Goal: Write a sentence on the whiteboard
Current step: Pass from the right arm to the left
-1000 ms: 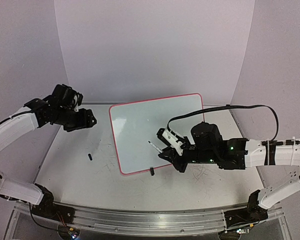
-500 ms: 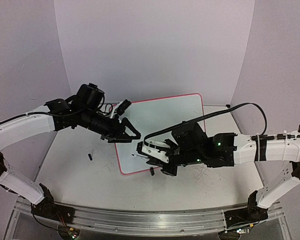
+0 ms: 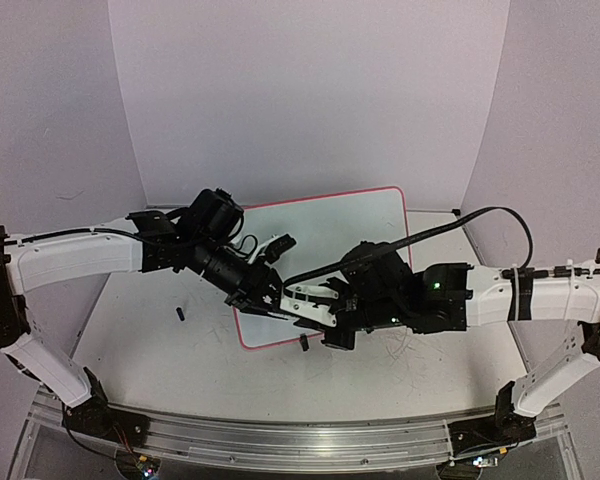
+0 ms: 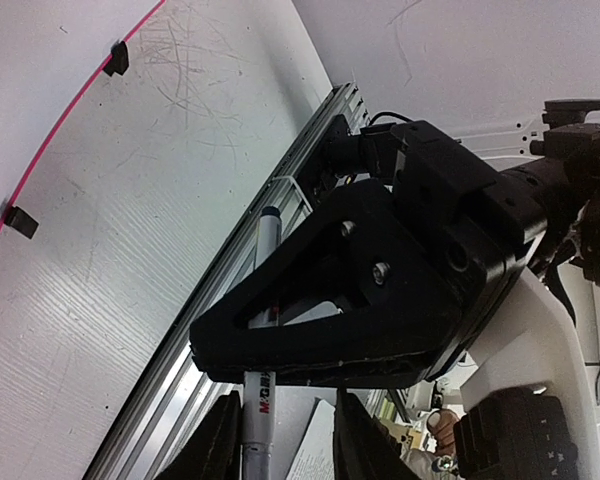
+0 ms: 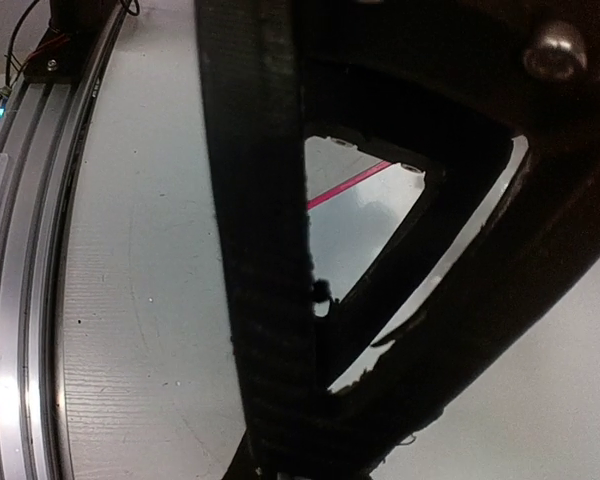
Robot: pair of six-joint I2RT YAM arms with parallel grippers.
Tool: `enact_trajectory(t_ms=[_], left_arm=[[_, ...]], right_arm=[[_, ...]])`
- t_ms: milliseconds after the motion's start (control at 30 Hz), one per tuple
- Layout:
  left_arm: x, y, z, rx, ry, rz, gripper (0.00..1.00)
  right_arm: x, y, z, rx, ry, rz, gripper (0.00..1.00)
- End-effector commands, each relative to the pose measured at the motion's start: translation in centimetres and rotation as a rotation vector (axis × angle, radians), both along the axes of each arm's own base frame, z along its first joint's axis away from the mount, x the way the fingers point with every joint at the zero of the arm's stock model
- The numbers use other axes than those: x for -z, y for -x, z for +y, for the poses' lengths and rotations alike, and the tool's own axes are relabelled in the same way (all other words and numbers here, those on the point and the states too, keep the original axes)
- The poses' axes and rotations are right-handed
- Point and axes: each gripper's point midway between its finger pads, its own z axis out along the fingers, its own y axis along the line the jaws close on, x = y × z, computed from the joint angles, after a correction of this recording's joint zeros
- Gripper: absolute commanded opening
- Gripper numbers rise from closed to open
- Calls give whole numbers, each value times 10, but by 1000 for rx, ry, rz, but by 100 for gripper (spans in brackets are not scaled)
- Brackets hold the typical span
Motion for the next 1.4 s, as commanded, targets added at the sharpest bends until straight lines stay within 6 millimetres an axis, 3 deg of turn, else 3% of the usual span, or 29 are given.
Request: enact_trajectory(t_ms=[0,300,900,1067,1200,1267,1367], left_arm=[[-11,6,-5,51,55,-10,27],[-1,5,-5,51,17,-5,11],[-3,9,-4,79,18,-18,22],[-2,11,-5,89,19,-18,15],[-1,11,-4,91,15,-33,5],[-2,10,-4,86,16,-54,0],[-2,3,-2,63,3,-107,0]], right_arm=[[-19,-5,7,12,-28,-43,0],[-17,-6,6,23,-14,-50,0],[-12,-12,7,48,7,-64,0],[-10,-13,8,52,11,-61,0],[-11,-14,7,62,9,-62,0],[-13,-17,5,86,-4,-68,13],[-18,-27,-3,154,-46,-72,39]])
